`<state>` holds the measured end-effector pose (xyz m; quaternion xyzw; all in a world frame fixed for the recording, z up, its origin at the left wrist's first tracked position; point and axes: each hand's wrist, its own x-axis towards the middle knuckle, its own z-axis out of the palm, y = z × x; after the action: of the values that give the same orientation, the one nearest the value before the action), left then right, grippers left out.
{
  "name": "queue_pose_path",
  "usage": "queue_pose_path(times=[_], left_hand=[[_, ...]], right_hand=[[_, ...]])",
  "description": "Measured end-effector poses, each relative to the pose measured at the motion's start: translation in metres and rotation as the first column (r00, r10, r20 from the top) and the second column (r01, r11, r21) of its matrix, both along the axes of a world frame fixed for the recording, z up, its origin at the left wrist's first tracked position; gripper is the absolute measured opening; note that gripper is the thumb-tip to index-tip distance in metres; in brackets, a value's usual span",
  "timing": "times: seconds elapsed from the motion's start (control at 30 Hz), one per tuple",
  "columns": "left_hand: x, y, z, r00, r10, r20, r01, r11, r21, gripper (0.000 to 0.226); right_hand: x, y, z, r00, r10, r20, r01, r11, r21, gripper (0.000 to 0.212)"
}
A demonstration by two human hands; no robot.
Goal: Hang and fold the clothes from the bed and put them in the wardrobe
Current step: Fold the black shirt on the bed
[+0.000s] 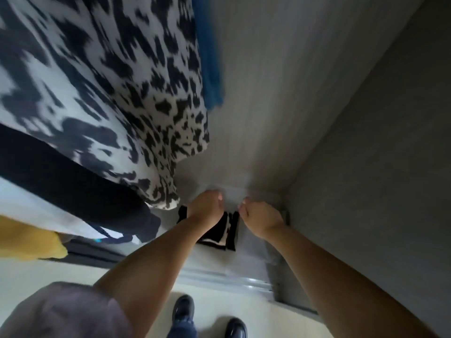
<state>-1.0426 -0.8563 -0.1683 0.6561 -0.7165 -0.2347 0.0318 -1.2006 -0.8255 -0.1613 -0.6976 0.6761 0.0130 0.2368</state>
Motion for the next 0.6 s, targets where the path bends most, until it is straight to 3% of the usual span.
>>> queue_pose_path(times=[0.27,0.43,0.6], left_hand=[[0.009,0.031,0.104,0.994,-0.110,-0.024,0.110,0.994,-0.023,0.027],[0.020,0.054,0.143,0.983,-0.180,-0.044,0.177,0.982,-0.062,0.020],[0.064,0.081,0.174,0.944,-0.329,0.026,0.330,0.936,-0.126,0.020]], right_hand=[[-0.017,0.052,0.100,0.995,-0.065,-0.079,0.062,0.997,-0.036,0.041],[-0.012,0.088,0.136,0.973,-0.215,-0.087,0.203,0.971,-0.130,0.039],[0.026,0.139,0.152,0.929,-0.364,-0.069,0.351,0.923,-0.156,0.039]])
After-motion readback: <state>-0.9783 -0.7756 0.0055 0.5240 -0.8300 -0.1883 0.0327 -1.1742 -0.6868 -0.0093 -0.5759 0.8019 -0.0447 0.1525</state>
